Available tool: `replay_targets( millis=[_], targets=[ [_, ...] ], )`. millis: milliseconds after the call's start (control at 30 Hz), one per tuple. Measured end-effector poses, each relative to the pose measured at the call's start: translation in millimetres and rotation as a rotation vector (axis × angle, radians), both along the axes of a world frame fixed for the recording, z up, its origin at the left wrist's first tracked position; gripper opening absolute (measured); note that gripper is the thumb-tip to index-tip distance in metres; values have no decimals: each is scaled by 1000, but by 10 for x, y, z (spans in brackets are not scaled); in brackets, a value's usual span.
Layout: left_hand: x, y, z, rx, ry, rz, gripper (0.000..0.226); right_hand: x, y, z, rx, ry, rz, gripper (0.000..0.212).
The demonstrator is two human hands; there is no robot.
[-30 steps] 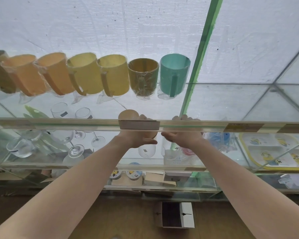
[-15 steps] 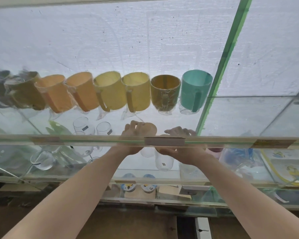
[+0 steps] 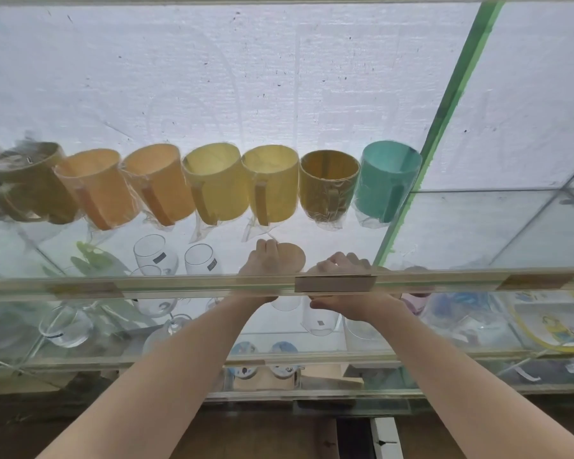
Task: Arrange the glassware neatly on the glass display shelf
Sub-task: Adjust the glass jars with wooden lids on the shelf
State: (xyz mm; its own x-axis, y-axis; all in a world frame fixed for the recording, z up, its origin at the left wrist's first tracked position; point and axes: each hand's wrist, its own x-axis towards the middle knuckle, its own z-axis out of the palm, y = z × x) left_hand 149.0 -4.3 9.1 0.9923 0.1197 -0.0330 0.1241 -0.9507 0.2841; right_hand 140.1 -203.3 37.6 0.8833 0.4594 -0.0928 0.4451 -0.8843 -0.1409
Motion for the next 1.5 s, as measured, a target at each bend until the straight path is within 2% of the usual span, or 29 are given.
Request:
replay_targets(
  millis=[133, 367, 500, 667, 833, 1000, 1367, 1500],
  targets=[
    [-69, 48, 75, 71, 5, -68, 44, -12, -8, 36, 27, 68, 16, 56],
    [-361, 196, 195, -1, 123, -264, 48, -15, -48, -40, 78, 117, -25, 62],
    [-476, 262, 143, -114, 169, -225, 64, -28, -66, -94, 109, 134, -30, 59],
    [-465, 188, 133, -107, 164, -282, 75, -14, -31, -69, 98, 154, -43, 62],
    [-472, 203, 44, -156, 186, -234, 75, -18, -27, -78, 151, 202, -67, 60],
    [-432, 256, 65, -110, 216, -287, 79, 15, -40, -92, 138, 196, -45, 62],
    [-404, 325, 80, -136, 207, -345, 83, 36, -47, -92, 149, 195, -33, 60],
    [-405, 333, 82, -99, 205, -347, 83, 14, -88, -55, 195, 255, -43, 52]
  ],
)
